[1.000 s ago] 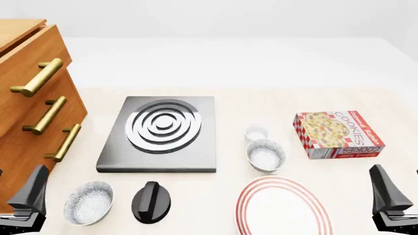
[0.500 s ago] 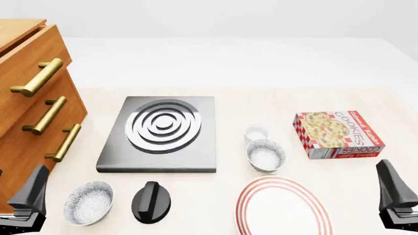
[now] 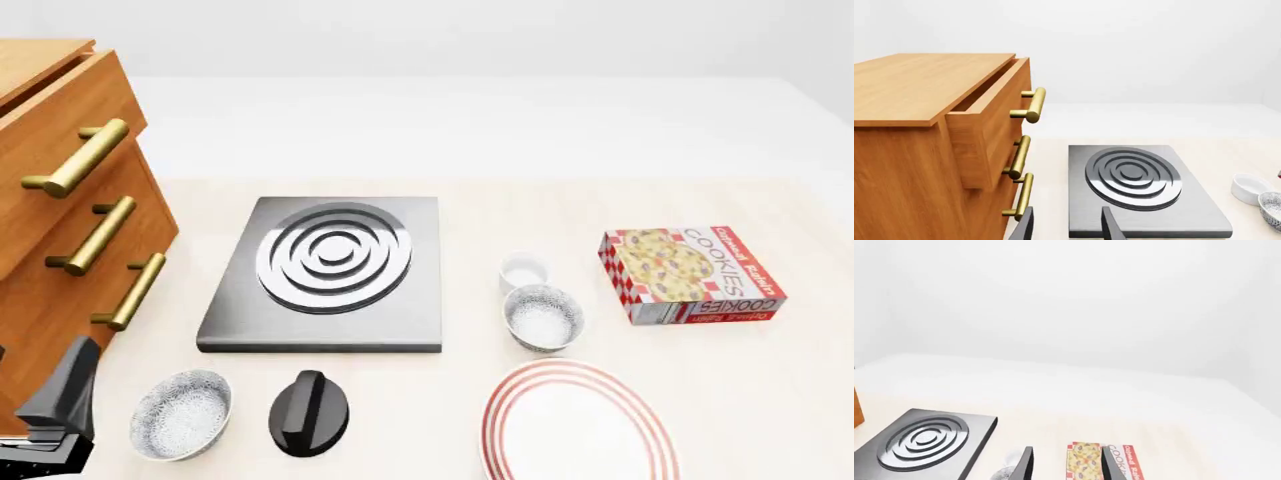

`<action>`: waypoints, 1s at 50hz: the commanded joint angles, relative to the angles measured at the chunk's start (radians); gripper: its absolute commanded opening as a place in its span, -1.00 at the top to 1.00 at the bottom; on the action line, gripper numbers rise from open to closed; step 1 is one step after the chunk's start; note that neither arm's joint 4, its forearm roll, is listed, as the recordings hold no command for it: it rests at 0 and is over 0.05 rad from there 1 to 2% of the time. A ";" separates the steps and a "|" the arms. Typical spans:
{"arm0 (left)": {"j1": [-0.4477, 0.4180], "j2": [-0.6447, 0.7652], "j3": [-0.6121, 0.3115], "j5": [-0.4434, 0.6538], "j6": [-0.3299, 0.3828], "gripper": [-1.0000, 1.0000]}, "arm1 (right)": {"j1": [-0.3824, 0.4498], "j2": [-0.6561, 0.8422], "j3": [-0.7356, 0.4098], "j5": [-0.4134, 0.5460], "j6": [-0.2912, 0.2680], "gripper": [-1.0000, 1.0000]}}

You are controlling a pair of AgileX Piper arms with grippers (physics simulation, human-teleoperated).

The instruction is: Pick the akita bowl between the plate and the ramekin and place it on the plate.

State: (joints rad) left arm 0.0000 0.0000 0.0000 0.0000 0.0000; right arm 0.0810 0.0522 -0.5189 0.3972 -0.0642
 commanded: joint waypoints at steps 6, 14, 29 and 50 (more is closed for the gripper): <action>0.000 0.000 0.000 0.000 0.000 -1.00 | 0.068 0.212 -0.404 0.234 -0.040 -1.00; 0.000 0.000 0.000 0.000 0.000 -1.00 | 0.043 0.393 -0.563 0.358 -0.034 -1.00; 0.000 0.000 0.000 0.000 0.000 -1.00 | 0.093 0.677 -0.960 0.568 -0.023 -1.00; 0.000 0.000 0.000 0.000 0.000 -1.00 | 0.161 0.932 -1.030 0.645 -0.001 -1.00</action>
State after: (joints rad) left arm 0.0000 0.0000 0.0000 0.0000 0.0000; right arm 0.2168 0.8582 -1.5083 1.0013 -0.0972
